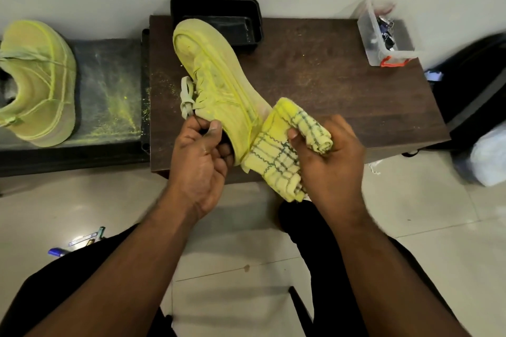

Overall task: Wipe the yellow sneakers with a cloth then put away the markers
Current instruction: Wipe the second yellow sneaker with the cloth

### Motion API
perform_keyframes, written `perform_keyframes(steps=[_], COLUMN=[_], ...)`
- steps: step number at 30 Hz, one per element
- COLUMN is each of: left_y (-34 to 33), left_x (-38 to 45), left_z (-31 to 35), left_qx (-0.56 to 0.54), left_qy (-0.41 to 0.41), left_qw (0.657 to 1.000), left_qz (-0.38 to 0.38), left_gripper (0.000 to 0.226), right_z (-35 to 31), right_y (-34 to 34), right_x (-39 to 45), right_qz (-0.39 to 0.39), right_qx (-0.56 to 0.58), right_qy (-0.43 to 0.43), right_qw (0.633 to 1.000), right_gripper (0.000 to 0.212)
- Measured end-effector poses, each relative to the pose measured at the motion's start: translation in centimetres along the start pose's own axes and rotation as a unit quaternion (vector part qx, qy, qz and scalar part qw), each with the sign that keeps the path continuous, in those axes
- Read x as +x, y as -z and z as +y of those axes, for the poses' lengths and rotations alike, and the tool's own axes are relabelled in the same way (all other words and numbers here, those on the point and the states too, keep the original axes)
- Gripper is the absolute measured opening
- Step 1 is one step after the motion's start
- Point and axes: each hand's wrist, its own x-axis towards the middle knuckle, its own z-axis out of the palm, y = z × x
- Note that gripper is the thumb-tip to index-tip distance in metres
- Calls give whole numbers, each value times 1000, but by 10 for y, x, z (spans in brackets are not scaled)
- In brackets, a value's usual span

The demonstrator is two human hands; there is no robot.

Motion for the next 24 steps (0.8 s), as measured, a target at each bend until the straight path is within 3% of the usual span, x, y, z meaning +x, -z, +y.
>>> perform_keyframes(steps=[2,6,8,10,14,17,20,24], left_y=[-3,-5,-4,-5,-5,-3,2,7], left_x=[0,-2,-2,-4,-4,-5,-3,-2], left_z=[0,2,4,6,9,10,11,16], left_qx=[-8,-36,-39,-42,-38,-38,-33,-9], left_qy=[-5,3,10,15,16,24,28,49], left_qw=[1000,999,999,999,999,999,999,998], left_qz=[2,0,7,7,-1,-5,9,39], left_gripper=[21,25,28,29,21,16,17,22], right_z=[-4,-12,-8,-1,4,11,14,18], right_y=[-7,2,13,19,-2,-28,-33,-14], right_x=[0,6,13,17,7,-9,-17,-22], right_qz=[0,63,112,113,-16,-139,-173,-234], right_qx=[-43,-118,-130,-122,-156,-165,-165,-233], right_qy=[40,95,123,159,219,259,260,326], right_qw=[998,986,977,973,963,941,935,886], right_gripper=[14,36,42,40,36,45,46,31])
